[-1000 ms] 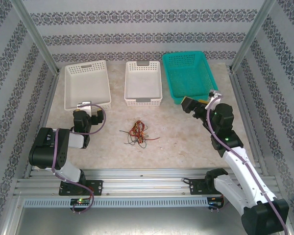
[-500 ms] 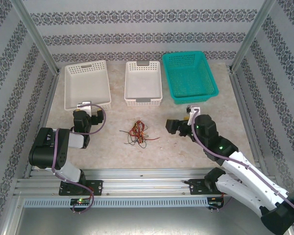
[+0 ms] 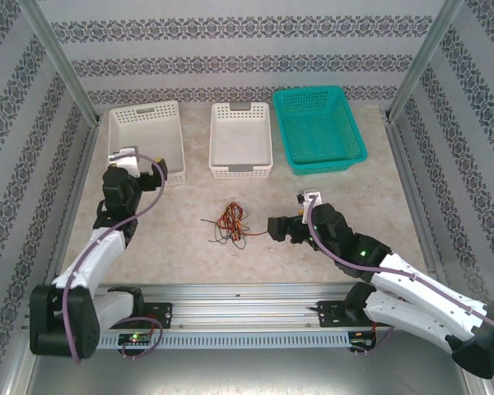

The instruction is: Untangle the cables

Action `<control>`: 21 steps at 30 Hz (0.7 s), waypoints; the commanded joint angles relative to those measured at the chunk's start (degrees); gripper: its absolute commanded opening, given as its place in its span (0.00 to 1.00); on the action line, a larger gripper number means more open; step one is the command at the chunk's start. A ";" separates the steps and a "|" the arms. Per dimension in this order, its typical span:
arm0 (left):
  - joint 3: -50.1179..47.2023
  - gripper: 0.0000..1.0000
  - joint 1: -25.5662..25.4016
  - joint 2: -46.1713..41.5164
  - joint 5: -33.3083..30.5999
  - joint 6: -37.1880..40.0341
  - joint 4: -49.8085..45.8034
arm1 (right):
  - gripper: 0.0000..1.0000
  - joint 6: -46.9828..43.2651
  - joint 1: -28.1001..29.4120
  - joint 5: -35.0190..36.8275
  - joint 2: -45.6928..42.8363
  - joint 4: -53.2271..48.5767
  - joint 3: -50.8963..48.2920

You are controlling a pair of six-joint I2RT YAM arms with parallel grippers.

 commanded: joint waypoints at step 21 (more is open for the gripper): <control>5.36 1.00 -3.19 -25.55 7.62 -17.13 -47.31 | 0.98 3.85 3.70 -0.63 9.81 7.93 -0.36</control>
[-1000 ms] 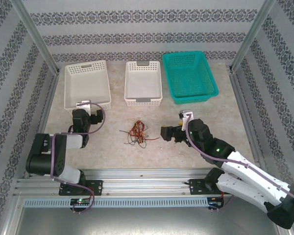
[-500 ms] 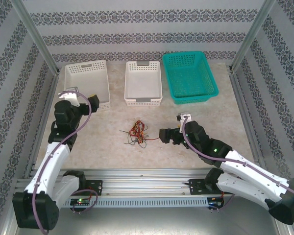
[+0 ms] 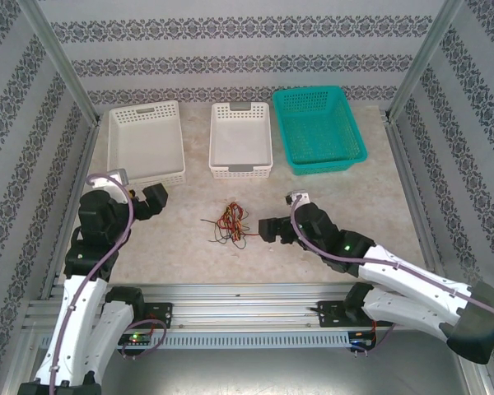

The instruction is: Untangle the cables

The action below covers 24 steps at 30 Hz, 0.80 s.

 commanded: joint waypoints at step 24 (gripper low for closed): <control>2.66 1.00 -10.16 11.88 -12.15 4.54 -12.50 | 0.70 2.11 7.92 -0.26 30.75 5.84 13.38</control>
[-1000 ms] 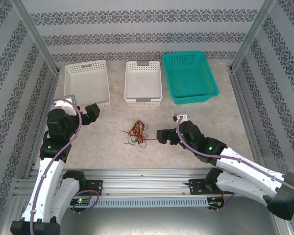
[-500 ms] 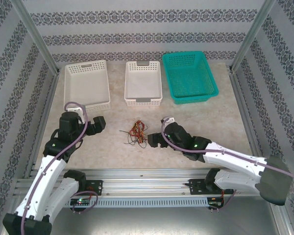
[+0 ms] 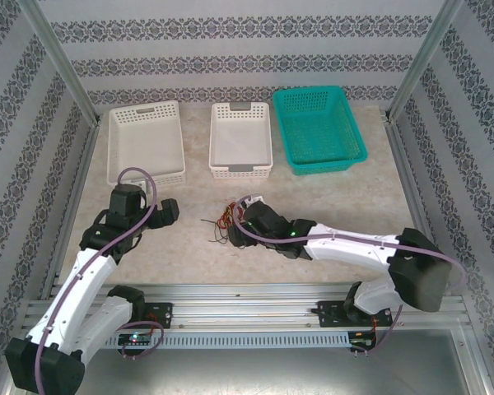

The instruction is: Untangle the cables

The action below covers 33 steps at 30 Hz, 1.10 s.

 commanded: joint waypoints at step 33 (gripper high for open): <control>4.81 1.00 -3.52 3.14 7.39 -2.87 -2.60 | 0.00 -5.91 -5.15 -7.49 7.67 0.33 5.68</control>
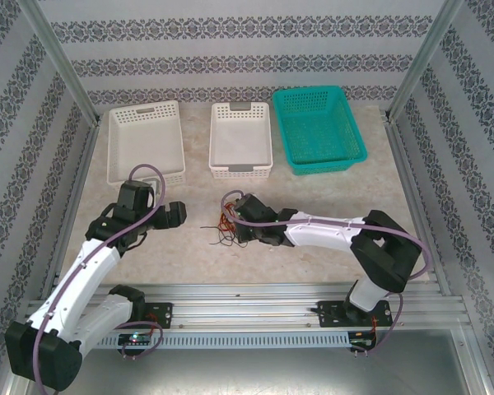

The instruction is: Untangle the cables

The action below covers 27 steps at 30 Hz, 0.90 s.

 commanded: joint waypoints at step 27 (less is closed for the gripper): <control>-18.02 0.98 -7.90 -6.81 23.94 -24.55 41.69 | 0.00 -18.17 -10.32 -37.33 -18.92 10.38 -7.14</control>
